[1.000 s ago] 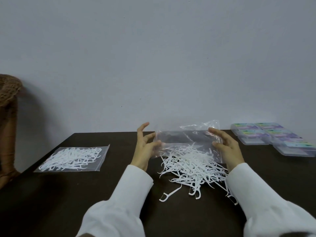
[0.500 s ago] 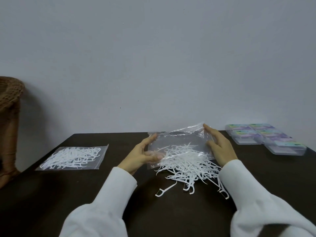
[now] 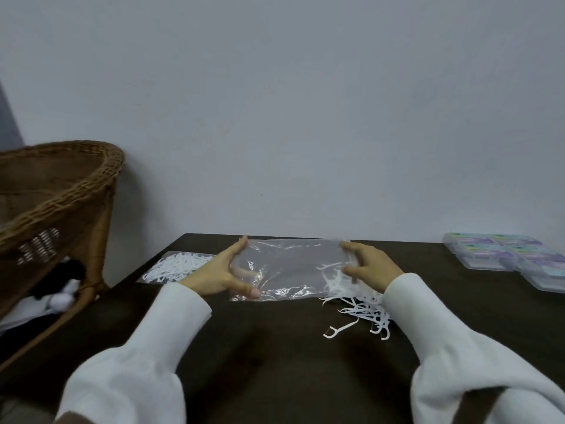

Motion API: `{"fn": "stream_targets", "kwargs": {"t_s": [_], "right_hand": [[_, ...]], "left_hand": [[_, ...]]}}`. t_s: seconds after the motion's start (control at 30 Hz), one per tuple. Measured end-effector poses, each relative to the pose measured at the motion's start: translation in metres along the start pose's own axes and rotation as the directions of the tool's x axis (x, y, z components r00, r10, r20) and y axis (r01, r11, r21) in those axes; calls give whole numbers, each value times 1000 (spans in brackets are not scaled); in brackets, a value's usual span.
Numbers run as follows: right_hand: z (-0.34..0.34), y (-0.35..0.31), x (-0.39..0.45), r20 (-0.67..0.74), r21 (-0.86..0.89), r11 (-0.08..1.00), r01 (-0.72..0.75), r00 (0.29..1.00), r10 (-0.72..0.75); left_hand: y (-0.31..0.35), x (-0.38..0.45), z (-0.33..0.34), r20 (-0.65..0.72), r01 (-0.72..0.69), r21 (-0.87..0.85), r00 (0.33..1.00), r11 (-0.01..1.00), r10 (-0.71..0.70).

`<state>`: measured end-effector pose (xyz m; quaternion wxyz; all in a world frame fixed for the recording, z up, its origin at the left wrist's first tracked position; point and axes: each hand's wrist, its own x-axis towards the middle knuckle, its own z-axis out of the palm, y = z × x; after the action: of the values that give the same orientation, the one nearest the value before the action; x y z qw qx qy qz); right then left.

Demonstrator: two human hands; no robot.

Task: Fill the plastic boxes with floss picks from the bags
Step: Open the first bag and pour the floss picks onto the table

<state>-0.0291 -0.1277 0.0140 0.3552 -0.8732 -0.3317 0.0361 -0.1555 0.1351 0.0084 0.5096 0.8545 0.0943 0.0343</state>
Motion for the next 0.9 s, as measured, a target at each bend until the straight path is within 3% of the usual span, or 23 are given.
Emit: {"fn": "stream_targets", "kwargs": {"t_s": [0.2,0.33,0.5,0.6,0.67,0.73,0.8,0.9], "right_hand": [[48,-51,8,192,-42,999,-19,981,27],[90,-81,9,274,-33,999,5,962,4],[133,-112,10,409,-1,999,42,912,-38],[154,-122,15,459,-169,978,121,888,-31],[168,-129,18,441,-311,931,192,897,-37],[179,-136,18,356,-425,862,275,927,-120],[190,-142,19,284,-475,801,364,925,-252],[201,-146,22,317,-483,724,493,869,-381]], "left_hand": [[-34,-42,-58,-91,198,347,980,917,-178],[-59,-68,-91,-94,296,211,955,932,-282],[-89,-94,-119,-284,390,266,906,882,-315],[-108,-103,-129,-466,471,437,847,766,-255],[-110,-108,-122,-515,418,474,846,775,-141],[-109,-109,-105,-477,300,450,877,841,-58],[-111,-107,-89,-393,257,403,916,878,-88],[-123,-98,-78,-326,377,511,916,773,-232]]}}
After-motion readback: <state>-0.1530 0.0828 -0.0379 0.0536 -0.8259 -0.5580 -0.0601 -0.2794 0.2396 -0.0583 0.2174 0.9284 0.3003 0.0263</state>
